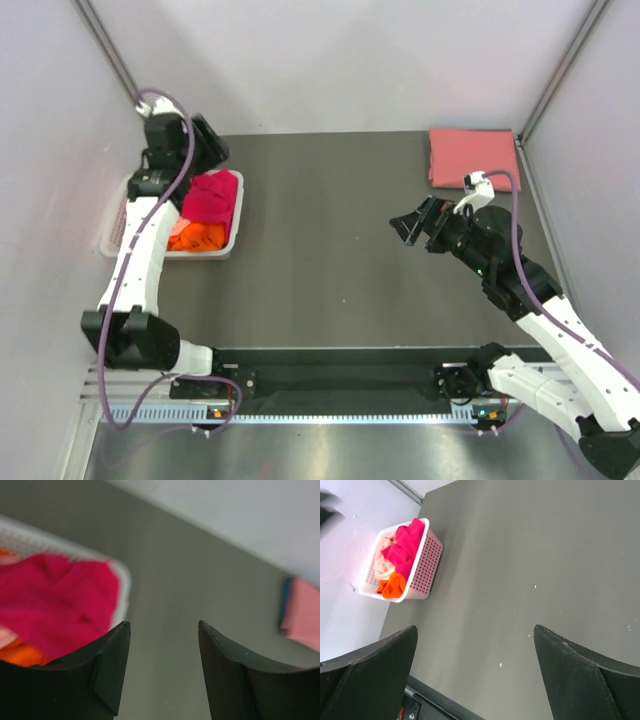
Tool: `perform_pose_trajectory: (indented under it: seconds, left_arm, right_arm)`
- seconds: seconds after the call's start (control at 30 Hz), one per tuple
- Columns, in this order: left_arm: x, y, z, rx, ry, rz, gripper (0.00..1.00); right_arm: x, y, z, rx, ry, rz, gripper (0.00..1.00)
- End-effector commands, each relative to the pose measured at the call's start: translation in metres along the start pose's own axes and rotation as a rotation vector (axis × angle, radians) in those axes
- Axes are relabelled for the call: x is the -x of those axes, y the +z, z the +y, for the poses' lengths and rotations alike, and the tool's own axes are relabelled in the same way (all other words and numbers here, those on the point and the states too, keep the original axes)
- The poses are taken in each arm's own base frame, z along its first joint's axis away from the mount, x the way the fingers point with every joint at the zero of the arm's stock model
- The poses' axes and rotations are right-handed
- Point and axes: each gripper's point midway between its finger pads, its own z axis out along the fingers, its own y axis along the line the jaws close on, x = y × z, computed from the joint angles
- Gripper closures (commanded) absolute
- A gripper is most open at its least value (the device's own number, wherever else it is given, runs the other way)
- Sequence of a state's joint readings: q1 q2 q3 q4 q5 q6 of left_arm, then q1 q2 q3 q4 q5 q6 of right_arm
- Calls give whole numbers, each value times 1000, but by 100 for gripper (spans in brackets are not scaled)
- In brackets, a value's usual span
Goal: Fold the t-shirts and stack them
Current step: Grab the tshirt from the pile
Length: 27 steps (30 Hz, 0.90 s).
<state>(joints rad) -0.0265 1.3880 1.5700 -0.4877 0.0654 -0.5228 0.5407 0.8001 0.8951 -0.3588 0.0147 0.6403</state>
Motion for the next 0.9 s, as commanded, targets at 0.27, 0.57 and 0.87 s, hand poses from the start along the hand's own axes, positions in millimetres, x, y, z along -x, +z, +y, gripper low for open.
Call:
perform_pose_trajectory:
  seconds: [0.27, 0.57, 0.87]
  left_arm:
    - [-92, 62, 148, 435, -1, 188, 22]
    - [-85, 88, 169, 550, 25, 207, 95]
    - [82, 35, 29, 109, 77, -199, 100]
  right_arm:
    - [14, -12, 16, 68, -10, -58, 0]
    - [24, -24, 20, 78, -5, -97, 0]
    - [31, -23, 24, 80, 5, -115, 0]
